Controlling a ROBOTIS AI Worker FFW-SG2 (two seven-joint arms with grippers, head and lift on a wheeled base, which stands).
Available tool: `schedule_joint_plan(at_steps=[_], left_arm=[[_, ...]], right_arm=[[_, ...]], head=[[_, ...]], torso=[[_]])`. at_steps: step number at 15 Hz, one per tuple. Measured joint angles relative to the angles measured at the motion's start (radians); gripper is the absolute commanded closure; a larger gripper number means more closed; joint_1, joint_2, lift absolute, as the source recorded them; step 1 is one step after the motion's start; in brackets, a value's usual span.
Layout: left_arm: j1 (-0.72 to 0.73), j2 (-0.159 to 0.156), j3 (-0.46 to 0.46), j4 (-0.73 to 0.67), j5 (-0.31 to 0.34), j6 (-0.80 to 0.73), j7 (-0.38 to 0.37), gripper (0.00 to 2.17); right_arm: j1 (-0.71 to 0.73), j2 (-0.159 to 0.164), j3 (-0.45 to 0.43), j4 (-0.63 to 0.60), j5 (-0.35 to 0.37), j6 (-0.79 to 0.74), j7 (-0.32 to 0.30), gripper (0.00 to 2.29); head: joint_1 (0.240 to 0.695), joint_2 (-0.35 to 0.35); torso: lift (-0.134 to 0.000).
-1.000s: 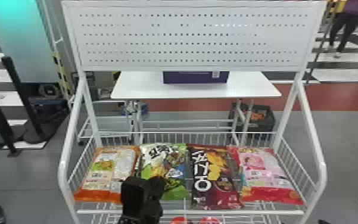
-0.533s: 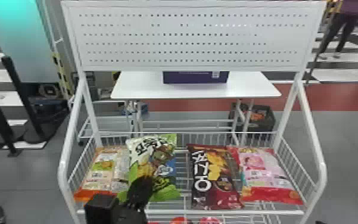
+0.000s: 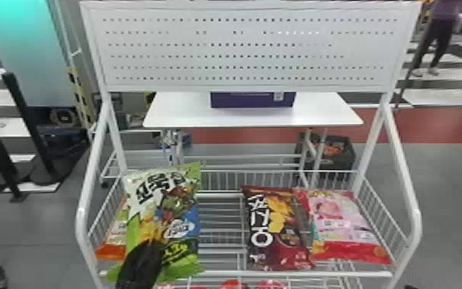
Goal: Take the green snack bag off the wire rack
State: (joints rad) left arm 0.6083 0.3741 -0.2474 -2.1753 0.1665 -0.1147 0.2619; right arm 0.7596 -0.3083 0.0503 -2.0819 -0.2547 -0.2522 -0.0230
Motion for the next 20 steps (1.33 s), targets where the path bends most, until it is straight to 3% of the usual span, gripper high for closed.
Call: schedule_joint_plan(at_steps=[5, 11, 20], left_arm=[[0.11, 0.007, 0.065, -0.006, -0.006, -0.096, 0.003, 1.74], [0.22, -0.026, 0.176, 0.017, -0.001, -0.224, 0.004, 1.74], [0.276, -0.027, 0.186, 0.013, -0.004, -0.302, -0.001, 1.74]], right_arm=[[0.003, -0.005, 0.002, -0.004, 0.0, 0.0, 0.0, 0.17], [0.008, -0.011, 0.002, -0.007, -0.002, 0.0, 0.0, 0.17], [0.003, -0.009, 0.003, -0.004, -0.003, 0.0, 0.0, 0.17]], head=[[0.499, 0.0], [0.499, 0.0], [0.499, 0.0]], torso=[[0.0], [0.0], [0.0]])
